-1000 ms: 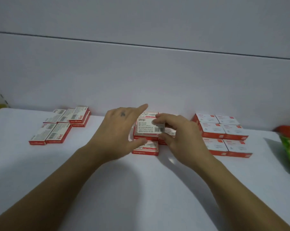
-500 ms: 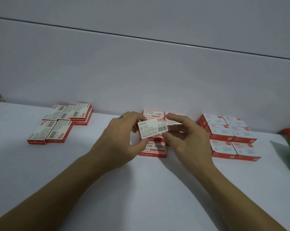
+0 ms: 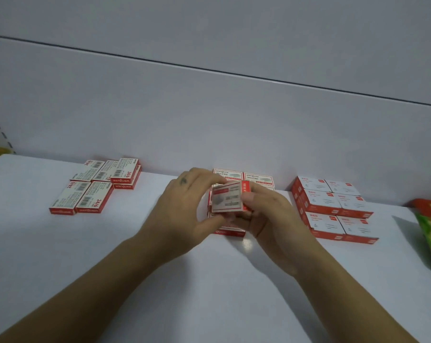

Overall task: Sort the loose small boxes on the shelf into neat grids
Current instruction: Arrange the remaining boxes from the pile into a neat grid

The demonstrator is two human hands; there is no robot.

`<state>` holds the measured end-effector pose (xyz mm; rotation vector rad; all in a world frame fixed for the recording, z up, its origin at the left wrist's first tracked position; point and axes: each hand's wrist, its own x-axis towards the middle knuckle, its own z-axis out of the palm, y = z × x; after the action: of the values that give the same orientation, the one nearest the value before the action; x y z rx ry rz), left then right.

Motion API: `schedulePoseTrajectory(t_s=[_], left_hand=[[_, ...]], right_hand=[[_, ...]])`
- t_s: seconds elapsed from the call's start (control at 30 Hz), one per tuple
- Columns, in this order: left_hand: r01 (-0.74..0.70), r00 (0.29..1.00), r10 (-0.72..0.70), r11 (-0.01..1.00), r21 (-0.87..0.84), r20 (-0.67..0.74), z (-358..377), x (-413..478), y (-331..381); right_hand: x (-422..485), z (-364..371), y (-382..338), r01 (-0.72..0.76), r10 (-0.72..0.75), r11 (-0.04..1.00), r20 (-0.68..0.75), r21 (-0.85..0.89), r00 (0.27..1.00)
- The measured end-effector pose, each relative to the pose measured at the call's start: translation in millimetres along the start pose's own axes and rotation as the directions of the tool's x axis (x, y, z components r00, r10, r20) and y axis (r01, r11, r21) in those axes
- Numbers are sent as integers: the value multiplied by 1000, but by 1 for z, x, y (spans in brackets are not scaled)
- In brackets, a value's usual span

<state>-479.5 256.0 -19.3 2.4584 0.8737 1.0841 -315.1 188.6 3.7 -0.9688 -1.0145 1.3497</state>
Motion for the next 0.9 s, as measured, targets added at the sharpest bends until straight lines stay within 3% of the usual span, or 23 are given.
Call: schedulePoseTrajectory(t_s=[0.1,0.27,0.53,0.67,0.9], left_hand=[[140,990,-135,978,-154,39,-2,-1,6],[349,933,-354,845,-405,67,-3,3,12],[397,895,-428,639,-659,125,-8,6,20],[430,866,-478,563,-706,146,-5,5,26],[374,926,-303,652,-660,226,6,-2,35]], right_hand=[[3,-3,-1,-62,61,983,16,172,998],[4,-9,-7,-8,9,1000,-165,11,986],[0,-10,-9,21,-64,981,-219,-191,974],[-2,-8,-8,2,-33,985,-182,-171,983],[-3,-5,-10,47,-87,986,-248,-160,965]])
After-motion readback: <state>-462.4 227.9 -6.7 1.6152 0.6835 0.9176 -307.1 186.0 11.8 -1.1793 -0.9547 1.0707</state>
